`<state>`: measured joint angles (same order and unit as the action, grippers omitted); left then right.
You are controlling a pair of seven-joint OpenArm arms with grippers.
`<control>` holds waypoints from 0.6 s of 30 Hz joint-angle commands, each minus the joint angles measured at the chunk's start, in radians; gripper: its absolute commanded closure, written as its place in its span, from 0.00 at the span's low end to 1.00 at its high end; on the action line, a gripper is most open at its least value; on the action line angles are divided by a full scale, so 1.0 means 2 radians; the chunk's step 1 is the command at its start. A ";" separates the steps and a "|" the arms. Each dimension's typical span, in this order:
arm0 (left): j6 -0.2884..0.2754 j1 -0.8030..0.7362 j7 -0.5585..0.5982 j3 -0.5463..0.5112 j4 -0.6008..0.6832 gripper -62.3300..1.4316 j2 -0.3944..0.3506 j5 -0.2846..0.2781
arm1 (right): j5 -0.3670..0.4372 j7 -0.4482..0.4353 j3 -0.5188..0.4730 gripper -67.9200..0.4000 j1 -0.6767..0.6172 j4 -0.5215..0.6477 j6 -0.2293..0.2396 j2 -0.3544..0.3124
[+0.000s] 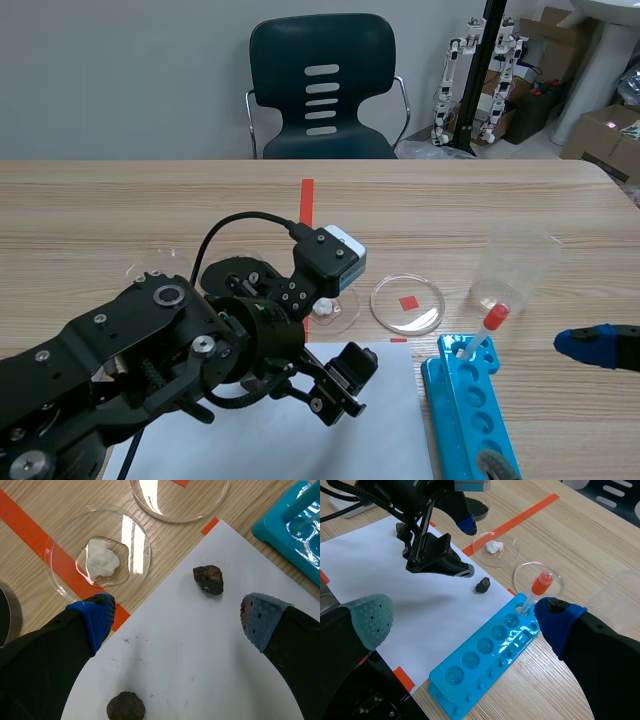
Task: Return to the home posture
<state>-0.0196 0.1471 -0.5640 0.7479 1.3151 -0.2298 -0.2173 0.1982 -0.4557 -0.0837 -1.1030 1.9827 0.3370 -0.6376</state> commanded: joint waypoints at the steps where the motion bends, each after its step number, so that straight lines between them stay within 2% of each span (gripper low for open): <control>1: 0.001 0.001 0.009 0.000 0.001 0.15 0.004 -0.003 | 0.004 -0.006 0.000 0.14 0.003 0.003 0.000 0.000; 8: 0.001 0.001 0.012 0.000 0.001 0.15 0.004 -0.004 | 0.004 -0.006 0.000 0.14 0.003 0.003 0.000 0.000; 11: 0.001 0.001 0.013 0.000 0.001 0.15 0.003 -0.018 | 0.004 -0.006 0.000 0.14 0.003 0.003 0.000 0.000; 16: 0.001 0.001 0.017 0.000 0.001 0.15 -0.001 -0.019 | 0.004 -0.006 0.000 0.14 0.003 0.003 0.000 0.000; 18: 0.001 0.001 0.019 0.000 0.001 0.15 -0.005 -0.029 | 0.004 -0.006 0.000 0.14 0.003 0.003 0.000 0.000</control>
<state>-0.0196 0.1467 -0.5419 0.7479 1.3151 -0.2352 -0.2630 0.1982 -0.4557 -0.0837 -1.1030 1.9827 0.3370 -0.6376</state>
